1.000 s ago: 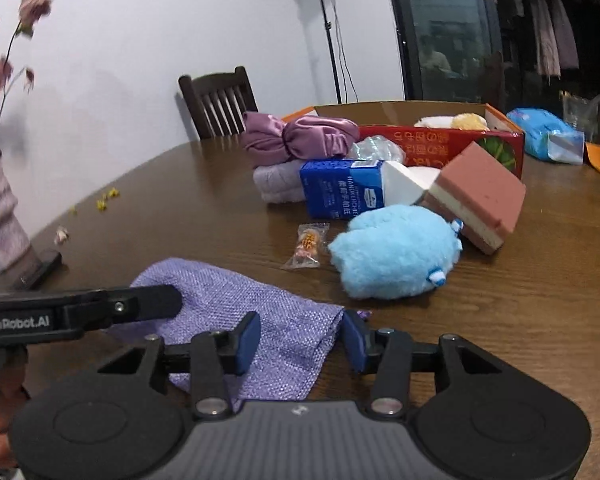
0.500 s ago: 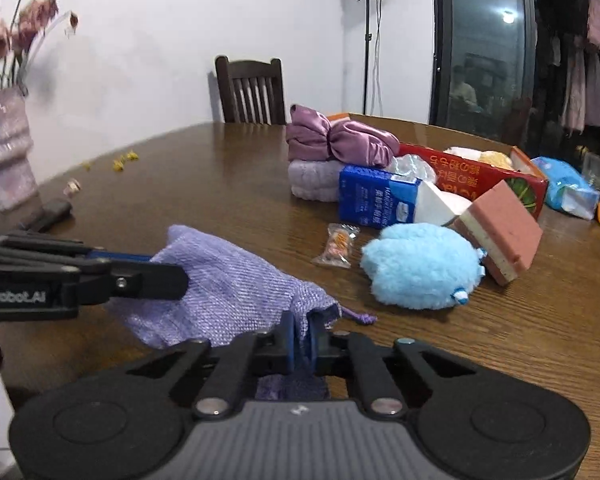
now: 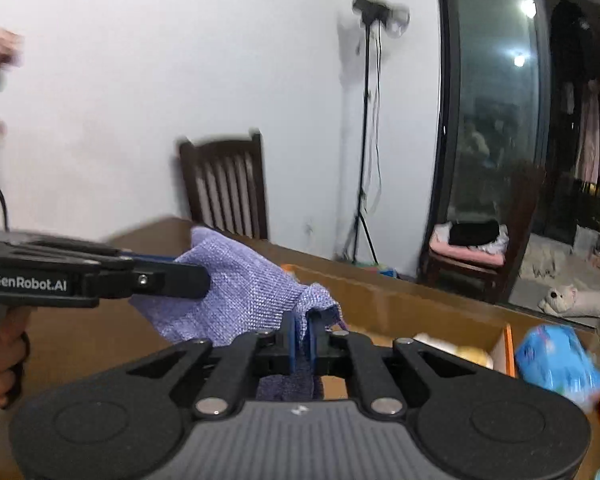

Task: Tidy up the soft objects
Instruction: 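Carry the lavender pouch into the cardboard box and release it, then return to the table and grasp the blue-and-white tissue pack with the left tool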

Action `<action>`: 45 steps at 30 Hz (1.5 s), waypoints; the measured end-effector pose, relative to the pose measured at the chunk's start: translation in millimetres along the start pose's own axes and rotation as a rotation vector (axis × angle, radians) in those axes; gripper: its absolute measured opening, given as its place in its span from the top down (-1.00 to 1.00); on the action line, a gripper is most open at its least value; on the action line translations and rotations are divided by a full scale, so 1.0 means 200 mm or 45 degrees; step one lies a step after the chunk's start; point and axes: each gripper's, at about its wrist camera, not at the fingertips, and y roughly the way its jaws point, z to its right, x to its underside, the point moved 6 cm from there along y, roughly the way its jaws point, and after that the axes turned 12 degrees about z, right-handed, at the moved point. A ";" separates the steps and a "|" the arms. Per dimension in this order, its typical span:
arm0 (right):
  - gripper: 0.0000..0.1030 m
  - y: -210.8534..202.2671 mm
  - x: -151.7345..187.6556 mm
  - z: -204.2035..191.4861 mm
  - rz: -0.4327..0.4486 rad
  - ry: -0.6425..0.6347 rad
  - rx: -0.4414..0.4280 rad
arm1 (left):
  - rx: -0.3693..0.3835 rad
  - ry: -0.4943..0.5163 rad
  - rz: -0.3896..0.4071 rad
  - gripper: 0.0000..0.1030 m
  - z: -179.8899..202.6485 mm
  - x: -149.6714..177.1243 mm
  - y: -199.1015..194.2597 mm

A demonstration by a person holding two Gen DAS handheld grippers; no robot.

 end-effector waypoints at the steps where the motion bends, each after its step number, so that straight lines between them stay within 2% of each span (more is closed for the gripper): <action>1: 0.88 0.14 0.00 0.05 -0.057 0.025 0.001 | -0.030 -0.010 -0.059 0.84 -0.06 0.01 0.13; 3: 0.88 0.42 0.04 0.14 -0.169 0.096 0.015 | -0.101 -0.006 -0.173 0.84 -0.17 0.07 0.36; 5: 0.88 0.66 0.10 0.21 -0.270 0.162 0.023 | -0.204 0.075 -0.243 0.82 -0.24 0.14 0.51; 8: 0.86 0.87 0.16 0.23 -0.359 0.172 0.032 | -0.269 0.171 -0.327 0.72 -0.30 0.22 0.64; 9: 0.80 0.89 0.19 0.21 -0.379 0.156 0.049 | -0.278 0.149 -0.354 0.72 -0.32 0.23 0.65; 12: 0.59 0.94 0.24 0.20 -0.449 0.129 0.070 | -0.258 0.159 -0.312 0.63 -0.32 0.19 0.61; 15: 0.61 0.87 0.20 0.21 -0.401 0.152 0.061 | -0.268 0.177 -0.288 0.61 -0.29 0.13 0.55; 21: 0.58 0.47 0.02 0.26 -0.329 0.077 0.111 | -0.277 0.196 -0.183 0.55 -0.16 -0.07 0.26; 25: 0.42 0.11 -0.14 0.30 -0.244 0.049 0.166 | -0.285 0.180 -0.112 0.27 -0.07 -0.19 0.00; 31: 0.27 -0.37 -0.25 0.26 -0.146 0.057 0.208 | -0.317 0.223 -0.054 0.18 0.08 -0.21 -0.36; 33: 0.27 -0.50 -0.25 0.22 -0.111 0.060 0.202 | -0.328 0.217 -0.023 0.12 0.11 -0.19 -0.48; 36: 0.17 -0.68 -0.22 0.14 -0.043 0.076 0.182 | -0.365 0.203 0.049 -0.27 0.17 -0.13 -0.65; 38: 0.06 -0.81 -0.17 0.08 0.002 0.076 0.172 | -0.394 0.234 0.115 -0.32 0.23 -0.07 -0.79; 41: -0.04 -0.98 -0.08 0.01 0.069 0.075 0.172 | -0.413 0.264 0.215 -0.51 0.32 0.04 -0.99; 45: -0.18 -1.24 0.10 -0.13 0.195 0.123 0.145 | -0.431 0.292 0.317 -0.65 0.44 0.25 -1.24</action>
